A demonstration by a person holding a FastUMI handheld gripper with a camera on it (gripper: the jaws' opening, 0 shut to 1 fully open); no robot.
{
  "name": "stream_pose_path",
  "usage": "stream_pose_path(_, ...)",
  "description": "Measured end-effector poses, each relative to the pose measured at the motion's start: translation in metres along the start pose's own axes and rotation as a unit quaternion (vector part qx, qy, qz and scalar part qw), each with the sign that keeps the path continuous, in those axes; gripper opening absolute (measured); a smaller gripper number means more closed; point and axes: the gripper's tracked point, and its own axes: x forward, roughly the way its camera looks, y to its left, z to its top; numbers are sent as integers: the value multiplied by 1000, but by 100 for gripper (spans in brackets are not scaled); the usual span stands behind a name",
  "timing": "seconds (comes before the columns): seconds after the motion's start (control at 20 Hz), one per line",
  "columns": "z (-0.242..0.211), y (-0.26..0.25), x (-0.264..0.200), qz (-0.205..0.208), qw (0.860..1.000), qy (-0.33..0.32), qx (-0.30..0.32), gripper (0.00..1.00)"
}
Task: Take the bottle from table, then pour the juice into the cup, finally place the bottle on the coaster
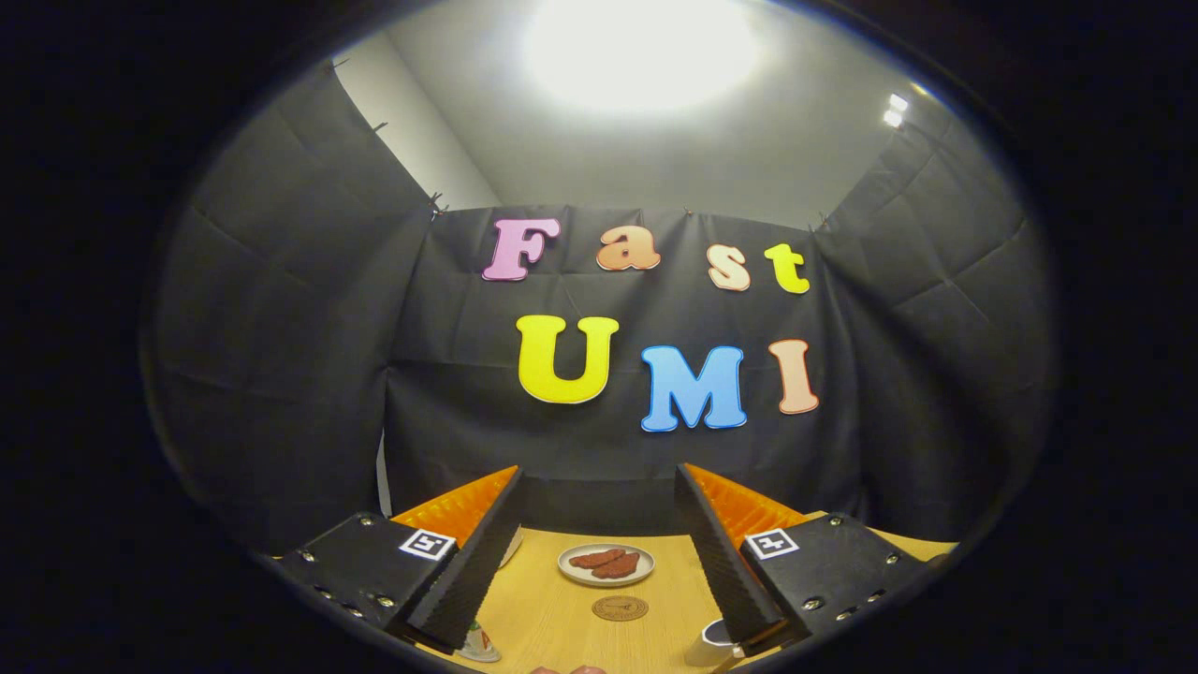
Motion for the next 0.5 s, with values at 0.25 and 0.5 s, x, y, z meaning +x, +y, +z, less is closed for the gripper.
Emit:
stream_pose_path(0.25,-31,44,-4,33,999,13,-21,97)
stream_pose_path(0.5,-63,94,-8,67,997,26,-14,97)
